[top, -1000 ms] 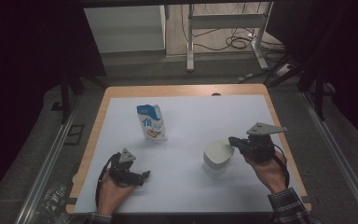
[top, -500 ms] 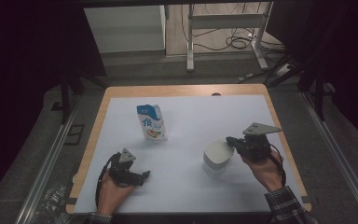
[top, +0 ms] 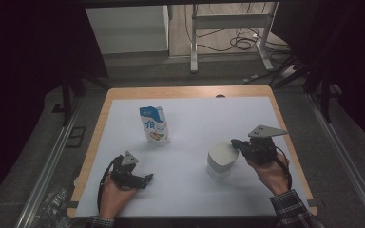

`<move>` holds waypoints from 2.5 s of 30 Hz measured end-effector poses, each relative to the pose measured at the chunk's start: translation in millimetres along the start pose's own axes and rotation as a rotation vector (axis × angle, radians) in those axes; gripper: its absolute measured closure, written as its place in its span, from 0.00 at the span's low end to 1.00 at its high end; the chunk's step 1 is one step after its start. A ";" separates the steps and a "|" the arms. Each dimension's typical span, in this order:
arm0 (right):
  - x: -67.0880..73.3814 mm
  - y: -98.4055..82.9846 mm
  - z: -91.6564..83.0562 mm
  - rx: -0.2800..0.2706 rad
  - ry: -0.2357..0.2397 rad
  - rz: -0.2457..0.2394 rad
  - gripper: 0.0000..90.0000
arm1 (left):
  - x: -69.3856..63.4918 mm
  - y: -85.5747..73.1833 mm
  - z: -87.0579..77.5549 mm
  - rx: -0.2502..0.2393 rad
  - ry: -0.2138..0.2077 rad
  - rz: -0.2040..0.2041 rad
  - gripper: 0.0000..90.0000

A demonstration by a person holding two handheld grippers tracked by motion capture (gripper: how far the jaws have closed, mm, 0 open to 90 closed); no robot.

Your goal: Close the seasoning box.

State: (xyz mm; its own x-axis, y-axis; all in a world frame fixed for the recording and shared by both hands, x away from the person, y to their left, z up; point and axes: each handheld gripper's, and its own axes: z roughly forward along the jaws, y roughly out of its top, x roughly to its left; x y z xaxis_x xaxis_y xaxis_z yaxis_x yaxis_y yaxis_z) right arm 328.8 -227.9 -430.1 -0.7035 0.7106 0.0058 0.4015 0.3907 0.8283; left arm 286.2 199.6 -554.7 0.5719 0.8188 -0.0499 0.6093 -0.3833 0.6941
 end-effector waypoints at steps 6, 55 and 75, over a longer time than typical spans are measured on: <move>0.3 0.3 0.4 0.005 -0.028 -0.028 0.99 | 0.0 0.0 0.0 0.000 0.000 0.000 0.00; -15.2 -19.7 6.5 -0.021 -0.016 0.031 0.99 | 0.1 -0.1 0.0 -0.001 0.000 0.001 0.00; -24.4 -34.6 7.6 -0.043 -0.011 0.090 0.94 | 0.2 0.0 -0.2 0.004 0.000 0.005 0.00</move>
State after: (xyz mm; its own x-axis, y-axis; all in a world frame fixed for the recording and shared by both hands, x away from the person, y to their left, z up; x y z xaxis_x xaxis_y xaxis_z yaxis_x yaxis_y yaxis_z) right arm 336.4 -254.3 -463.2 -0.6594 0.7480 0.0753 0.4371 0.2999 0.8479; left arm 286.2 199.8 -554.6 0.5746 0.8171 -0.0465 0.6087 -0.3887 0.6917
